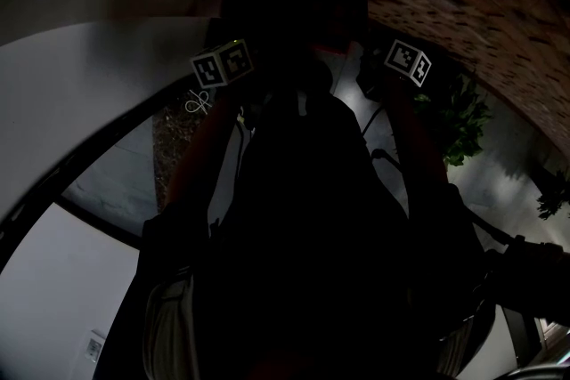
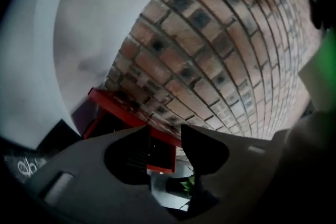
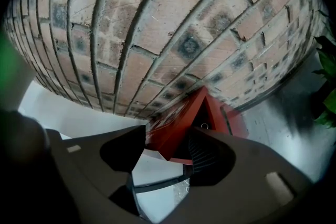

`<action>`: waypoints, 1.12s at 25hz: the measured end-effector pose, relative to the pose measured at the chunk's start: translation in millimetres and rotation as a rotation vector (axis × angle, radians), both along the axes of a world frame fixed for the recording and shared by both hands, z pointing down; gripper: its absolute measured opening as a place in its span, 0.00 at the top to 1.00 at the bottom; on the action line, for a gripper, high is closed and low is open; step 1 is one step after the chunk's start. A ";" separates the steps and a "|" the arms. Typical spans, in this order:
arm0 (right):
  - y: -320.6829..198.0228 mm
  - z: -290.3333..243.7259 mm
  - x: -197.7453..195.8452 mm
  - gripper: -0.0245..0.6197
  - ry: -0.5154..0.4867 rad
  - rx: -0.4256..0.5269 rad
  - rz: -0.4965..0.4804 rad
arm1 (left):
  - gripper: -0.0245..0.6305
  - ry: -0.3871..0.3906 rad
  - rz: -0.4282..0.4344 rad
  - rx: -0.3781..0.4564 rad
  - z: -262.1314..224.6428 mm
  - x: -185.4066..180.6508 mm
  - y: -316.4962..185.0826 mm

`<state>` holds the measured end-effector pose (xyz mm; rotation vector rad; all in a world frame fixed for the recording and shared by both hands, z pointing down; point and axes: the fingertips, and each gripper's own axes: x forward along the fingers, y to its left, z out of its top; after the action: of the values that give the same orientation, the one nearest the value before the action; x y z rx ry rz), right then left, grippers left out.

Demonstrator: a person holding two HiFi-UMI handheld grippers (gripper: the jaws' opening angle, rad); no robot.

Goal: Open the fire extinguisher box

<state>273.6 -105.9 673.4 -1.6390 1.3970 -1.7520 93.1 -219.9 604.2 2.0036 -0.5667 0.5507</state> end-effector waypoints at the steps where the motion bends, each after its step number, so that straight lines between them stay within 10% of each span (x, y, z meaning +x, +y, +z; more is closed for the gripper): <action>1: -0.1 0.0 0.0 0.57 0.001 0.001 0.000 | 0.70 -0.002 -0.021 -0.026 6.3 -0.6 -0.7; 28: -0.8 -2.8 -2.3 0.57 -0.017 0.015 -0.005 | 0.70 0.130 -0.233 -0.314 42.3 13.9 -9.8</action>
<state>271.3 -106.7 670.5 -1.6105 1.4049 -1.7495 107.0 -229.7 646.5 1.6370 -0.5854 0.3400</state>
